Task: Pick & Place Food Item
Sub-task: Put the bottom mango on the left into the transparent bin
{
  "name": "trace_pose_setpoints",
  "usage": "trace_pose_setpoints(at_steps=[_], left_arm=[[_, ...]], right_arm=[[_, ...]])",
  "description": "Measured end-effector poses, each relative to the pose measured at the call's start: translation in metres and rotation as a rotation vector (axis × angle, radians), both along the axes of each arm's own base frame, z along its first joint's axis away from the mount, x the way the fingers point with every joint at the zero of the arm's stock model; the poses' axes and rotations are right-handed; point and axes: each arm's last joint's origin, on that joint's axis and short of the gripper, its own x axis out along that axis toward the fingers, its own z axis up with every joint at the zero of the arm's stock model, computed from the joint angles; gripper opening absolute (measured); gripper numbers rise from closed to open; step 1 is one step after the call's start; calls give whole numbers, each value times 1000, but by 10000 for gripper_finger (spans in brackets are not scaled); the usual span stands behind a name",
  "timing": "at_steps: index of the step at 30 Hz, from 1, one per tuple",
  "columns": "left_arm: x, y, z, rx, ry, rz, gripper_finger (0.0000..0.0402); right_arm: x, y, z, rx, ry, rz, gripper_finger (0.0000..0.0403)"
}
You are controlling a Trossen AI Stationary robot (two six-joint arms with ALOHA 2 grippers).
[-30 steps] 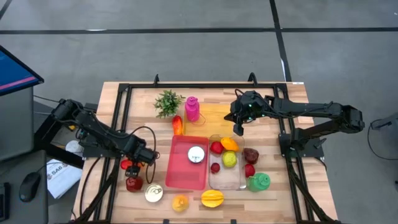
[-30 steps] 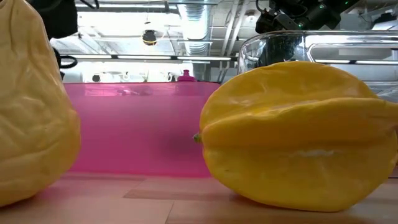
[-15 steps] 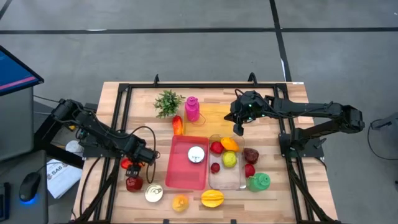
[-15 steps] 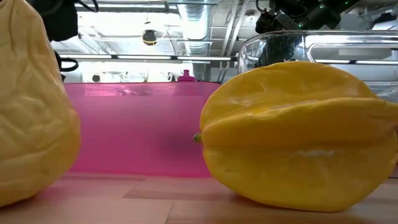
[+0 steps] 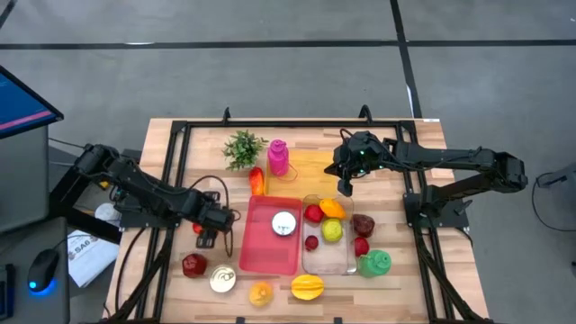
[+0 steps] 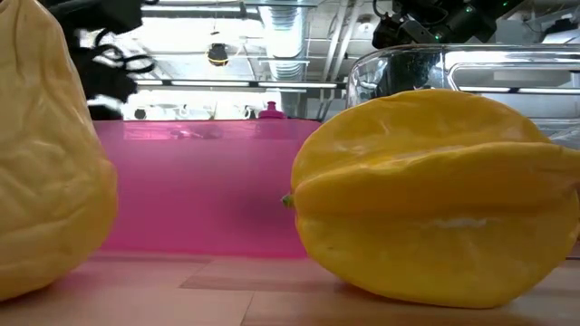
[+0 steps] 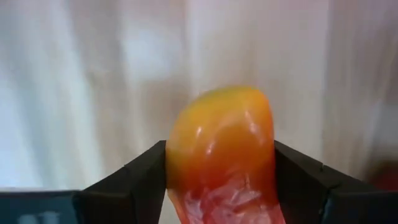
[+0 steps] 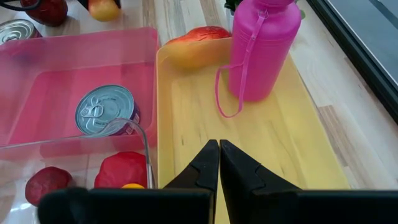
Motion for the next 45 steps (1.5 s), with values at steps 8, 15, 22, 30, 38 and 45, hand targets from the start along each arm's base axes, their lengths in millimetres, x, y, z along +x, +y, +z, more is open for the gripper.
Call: trace_pose_setpoints(at_steps=[8, 15, 22, 30, 38, 45], left_arm=[[18, 21, 38, 105, -188, 97, 230], [24, 41, 81, 113, -556, 220, 234], [34, 56, 122, 131, -963, 202, 232], [57, 66, 147, 277, -1269, 105, 232], [101, 86, 132, 233, -1430, 81, 238], [127, 103, 117, 136, -1577, -8, 238]], right_arm=[[-1, 1, 2, -1, -6, 2, 11], [-8, 2, 10, -10, -41, 3, 11], [-16, 4, 23, -28, -108, 2, 11], [-29, 13, 41, -48, -194, 23, 11], [-49, 25, 67, -89, -346, 64, 11], [-47, 29, 79, -119, -470, 88, 11]])
